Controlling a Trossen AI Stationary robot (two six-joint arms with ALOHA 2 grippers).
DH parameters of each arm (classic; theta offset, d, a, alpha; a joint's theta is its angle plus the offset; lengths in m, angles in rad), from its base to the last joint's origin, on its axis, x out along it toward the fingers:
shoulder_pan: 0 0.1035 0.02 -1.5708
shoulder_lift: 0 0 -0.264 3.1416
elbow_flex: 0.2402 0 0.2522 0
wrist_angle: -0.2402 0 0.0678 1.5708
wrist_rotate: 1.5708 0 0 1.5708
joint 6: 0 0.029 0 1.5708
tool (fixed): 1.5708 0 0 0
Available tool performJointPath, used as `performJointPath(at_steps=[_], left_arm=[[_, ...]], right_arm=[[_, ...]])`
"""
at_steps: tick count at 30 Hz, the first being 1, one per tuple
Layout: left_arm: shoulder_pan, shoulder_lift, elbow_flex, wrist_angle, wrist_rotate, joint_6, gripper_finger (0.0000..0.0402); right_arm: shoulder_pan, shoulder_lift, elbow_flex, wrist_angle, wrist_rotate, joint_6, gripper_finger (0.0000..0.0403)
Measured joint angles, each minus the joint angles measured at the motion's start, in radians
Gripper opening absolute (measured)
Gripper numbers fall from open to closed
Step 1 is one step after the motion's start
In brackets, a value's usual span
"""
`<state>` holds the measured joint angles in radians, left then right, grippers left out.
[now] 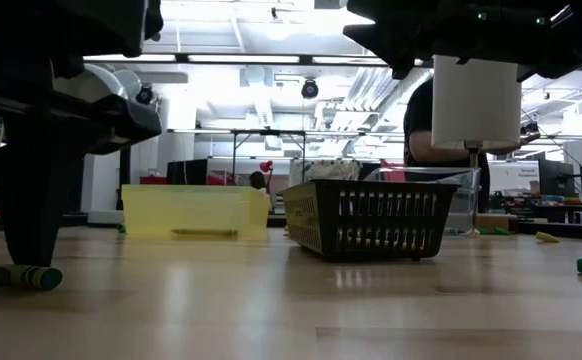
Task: Sort crayons
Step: Put the green crayon into the blue bin
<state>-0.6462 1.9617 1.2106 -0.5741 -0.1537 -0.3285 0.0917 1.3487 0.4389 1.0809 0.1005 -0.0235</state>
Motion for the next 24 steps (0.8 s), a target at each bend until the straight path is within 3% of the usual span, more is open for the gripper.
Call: performJointPath(at_steps=[5, 8, 13, 20, 24], left_arm=[[0.016, 0.000, -0.001, -0.006, -0.008, 0.052, 0.0014], [0.028, -0.022, -0.005, -0.010, -0.020, 0.080, 0.0012], [0.043, -0.151, -0.006, -0.051, -0.209, 0.093, 0.0003], [-0.020, -0.357, -0.005, -0.081, -0.418, -0.001, 0.0001], [-0.092, -0.430, -0.006, -0.213, -0.443, -0.134, 0.0001]], right_arm=[[0.000, 0.000, 0.000, 0.000, 0.000, 0.000, 0.0204], [0.000, 0.000, 0.000, 0.000, 0.000, 0.000, 0.0204], [0.000, 0.000, 0.000, 0.000, 0.000, 0.000, 0.0204], [0.000, 0.000, 0.000, -0.033, 0.000, 0.000, 0.0204], [0.000, 0.000, 0.000, -0.039, 0.000, 0.023, 0.0204]])
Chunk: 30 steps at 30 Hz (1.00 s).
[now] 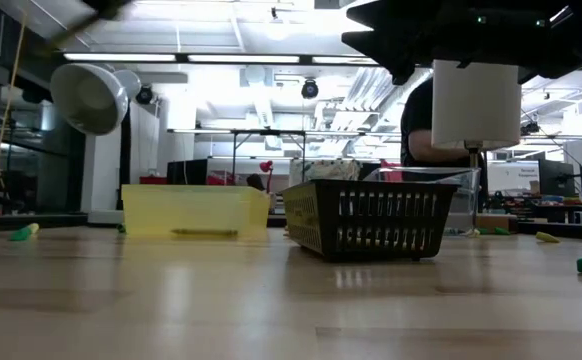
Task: Sort crayons
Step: Put the green crayon into the blue bin
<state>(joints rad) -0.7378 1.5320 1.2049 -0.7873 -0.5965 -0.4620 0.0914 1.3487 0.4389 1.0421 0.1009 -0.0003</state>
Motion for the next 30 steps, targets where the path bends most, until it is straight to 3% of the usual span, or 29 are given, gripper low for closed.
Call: performJointPath(at_steps=[4, 7, 15, 23, 30], left_arm=[[-0.083, -0.015, 0.000, -0.204, 0.040, -0.161, 0.0001], [-0.140, 0.008, 0.000, -0.286, 0.129, -0.179, 0.0000], [-0.211, 0.198, 0.064, -0.325, 0.379, 0.111, 0.0000], [-0.226, 0.384, 0.220, -0.558, 0.393, 0.350, 0.0000], [-0.225, 0.406, 0.263, -0.576, 0.430, 0.421, 0.0000]], right_arm=[[0.000, 0.000, 0.000, 0.001, 0.000, 0.000, 0.0204], [0.000, 0.000, 0.000, 0.003, 0.000, 0.000, 0.0204], [0.000, 0.000, 0.000, 0.032, 0.000, -0.025, 0.0204], [0.000, 0.000, 0.000, 0.032, 0.000, -0.023, 0.0204], [0.000, 0.000, 0.000, 0.032, 0.000, -0.026, 0.0204]])
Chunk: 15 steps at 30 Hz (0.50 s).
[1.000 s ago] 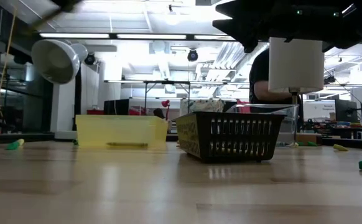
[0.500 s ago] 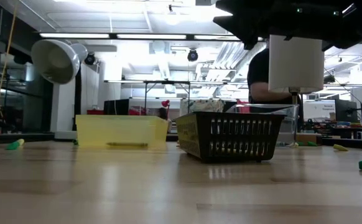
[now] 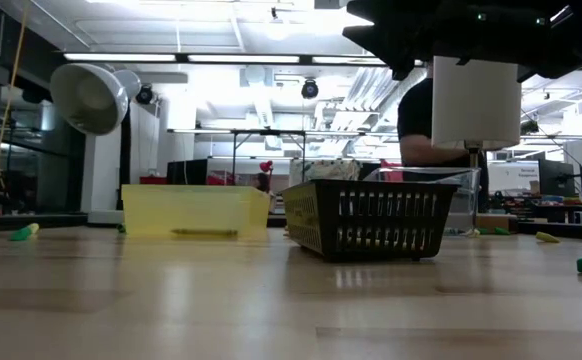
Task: Sort crayons
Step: Put the green crayon into the blue bin
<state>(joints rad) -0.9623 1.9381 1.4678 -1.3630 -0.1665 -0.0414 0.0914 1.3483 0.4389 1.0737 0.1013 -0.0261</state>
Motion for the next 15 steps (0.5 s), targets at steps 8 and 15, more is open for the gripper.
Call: performJointPath(at_steps=[8, 15], left_arm=[[0.013, 0.000, 0.005, 0.032, 0.001, -0.005, 0.0013], [0.020, 0.000, 0.005, 0.032, 0.040, -0.009, 0.0043]], right_arm=[[0.000, 0.000, 0.000, 0.000, 0.000, 0.002, 0.0204], [0.000, 0.000, 0.000, 0.000, 0.000, 0.002, 0.0204]])
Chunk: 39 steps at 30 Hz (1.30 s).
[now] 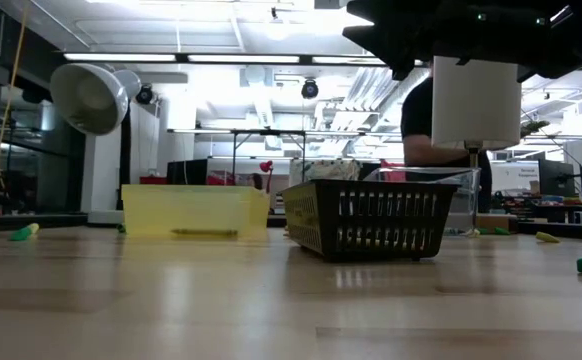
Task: Sort crayons
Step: Put the green crayon into the blue bin, then put the yellow crayon into the black bin
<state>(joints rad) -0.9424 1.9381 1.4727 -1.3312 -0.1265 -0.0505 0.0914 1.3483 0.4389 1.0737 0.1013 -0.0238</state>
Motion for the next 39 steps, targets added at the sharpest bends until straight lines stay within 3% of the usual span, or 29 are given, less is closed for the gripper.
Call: performJointPath(at_steps=[11, 15, 18, 22, 26, 29, 34, 36, 39], left_arm=[[0.014, -0.008, 0.005, -0.031, -0.006, -0.172, 0.0133], [0.067, -0.048, 0.021, -0.077, -0.160, -0.305, 0.0150], [0.109, -0.139, -0.013, 0.009, -0.373, -0.382, 0.0153], [0.159, -0.333, -0.172, 0.297, -0.664, -0.384, 0.0154], [0.230, -0.541, -0.446, 0.730, -0.782, -0.272, 0.0154], [0.306, -0.655, -0.682, 1.169, -0.747, -0.115, 0.0154], [0.453, -0.700, -0.971, 1.857, -0.555, 0.090, 0.0154], [0.501, -0.700, -1.028, 2.033, -0.525, 0.119, 0.0154], [0.554, -0.700, -1.066, 2.150, -0.509, 0.133, 0.0154]], right_arm=[[0.000, 0.000, 0.000, 0.000, 0.000, -0.002, 0.0204], [0.000, 0.000, 0.000, 0.000, 0.000, -0.003, 0.0204], [0.000, 0.000, 0.000, 0.000, 0.000, -0.003, 0.0204], [0.000, 0.000, 0.000, 0.000, 0.000, -0.011, 0.0204], [0.000, 0.000, 0.000, 0.000, 0.000, -0.011, 0.0204], [0.000, 0.000, 0.000, 0.000, 0.000, -0.028, 0.0204], [0.000, 0.000, 0.000, 0.001, 0.000, -0.030, 0.0204], [0.000, 0.000, 0.000, 0.001, 0.000, -0.030, 0.0204], [0.000, 0.000, 0.000, 0.001, 0.000, -0.029, 0.0204]])
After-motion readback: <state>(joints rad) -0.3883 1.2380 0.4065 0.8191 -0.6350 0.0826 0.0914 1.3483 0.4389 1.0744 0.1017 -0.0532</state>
